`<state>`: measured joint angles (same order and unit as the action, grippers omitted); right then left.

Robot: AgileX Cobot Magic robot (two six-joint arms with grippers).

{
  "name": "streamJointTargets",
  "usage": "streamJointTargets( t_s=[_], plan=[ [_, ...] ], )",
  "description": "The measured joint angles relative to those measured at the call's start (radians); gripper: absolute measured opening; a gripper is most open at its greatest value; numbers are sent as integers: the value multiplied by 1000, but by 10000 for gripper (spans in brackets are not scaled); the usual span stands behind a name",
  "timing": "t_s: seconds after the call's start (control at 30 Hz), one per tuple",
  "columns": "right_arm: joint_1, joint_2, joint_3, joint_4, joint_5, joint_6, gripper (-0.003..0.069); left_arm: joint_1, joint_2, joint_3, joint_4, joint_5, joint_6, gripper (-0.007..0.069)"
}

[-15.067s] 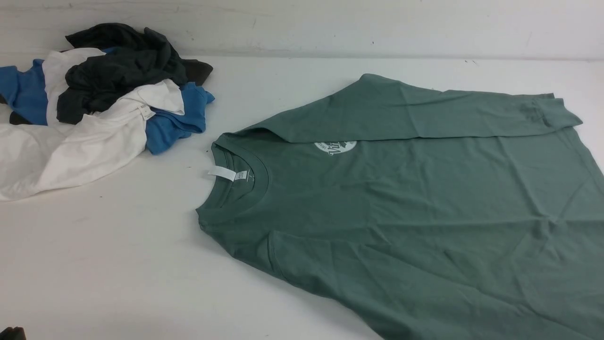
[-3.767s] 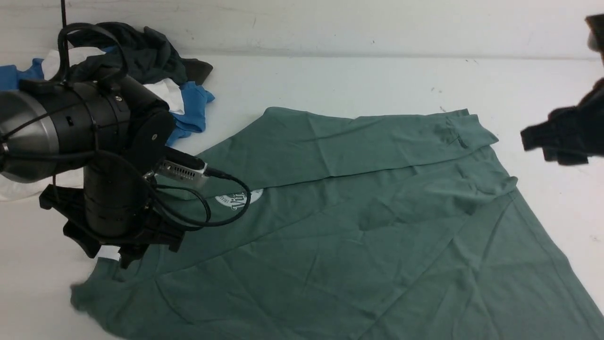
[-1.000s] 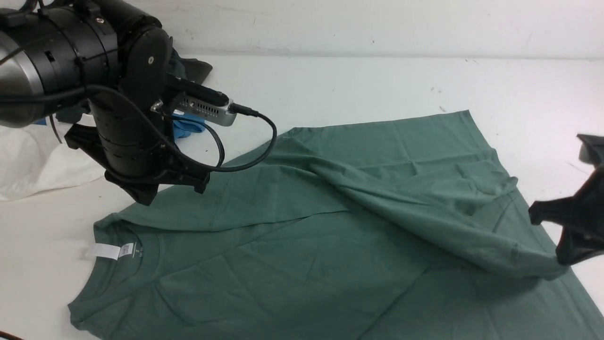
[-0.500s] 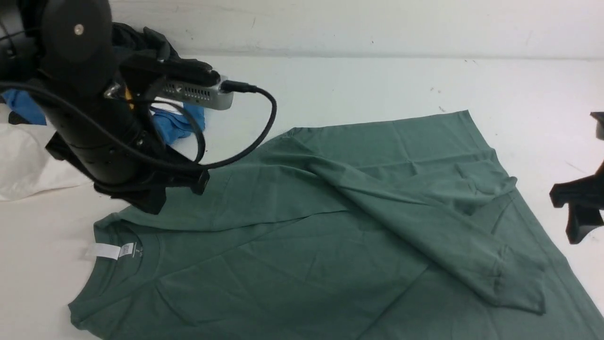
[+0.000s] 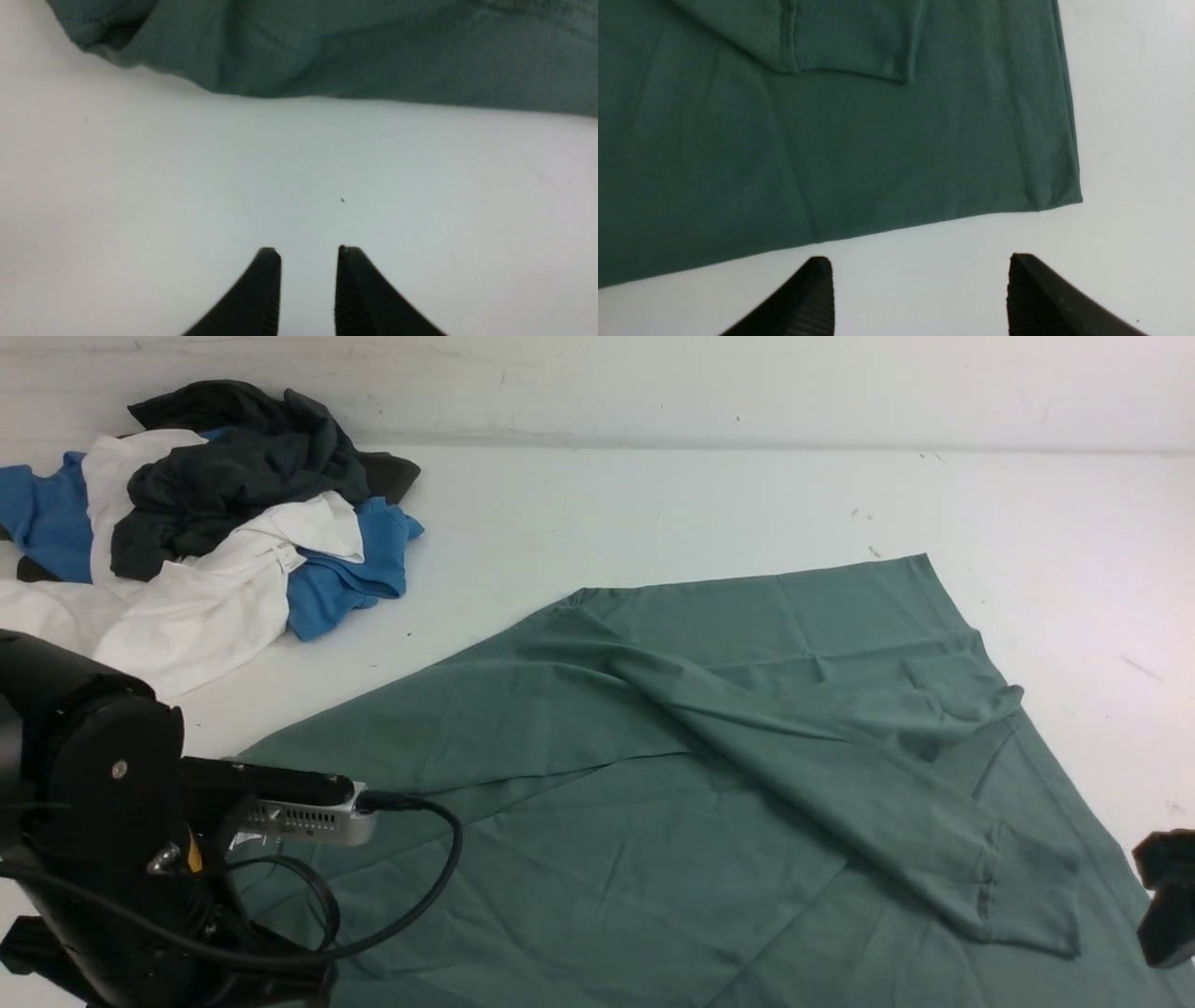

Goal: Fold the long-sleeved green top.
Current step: Use both arms simultaneously to clamp the lower edge of the clothing fabric

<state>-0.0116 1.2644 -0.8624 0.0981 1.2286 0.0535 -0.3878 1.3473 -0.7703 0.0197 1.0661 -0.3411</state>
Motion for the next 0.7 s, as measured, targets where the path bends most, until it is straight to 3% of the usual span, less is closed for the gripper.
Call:
streamJointTargets(
  t_s=[0.17,0.2,0.33,0.7],
  plan=[
    [0,-15,2,13,-2,0,459,0,20,3,0,-28,-63,311],
    [0,-15,2,20,-6,-2,459,0,38,3,0,-33,-101,367],
    [0,-15,2,30,-22,-7,460,0,110,3,0,-63,-168,440],
    [0,-15,3,75,-45,-53,461,0,285,-2,-20,-236,-232,470]
  ],
)
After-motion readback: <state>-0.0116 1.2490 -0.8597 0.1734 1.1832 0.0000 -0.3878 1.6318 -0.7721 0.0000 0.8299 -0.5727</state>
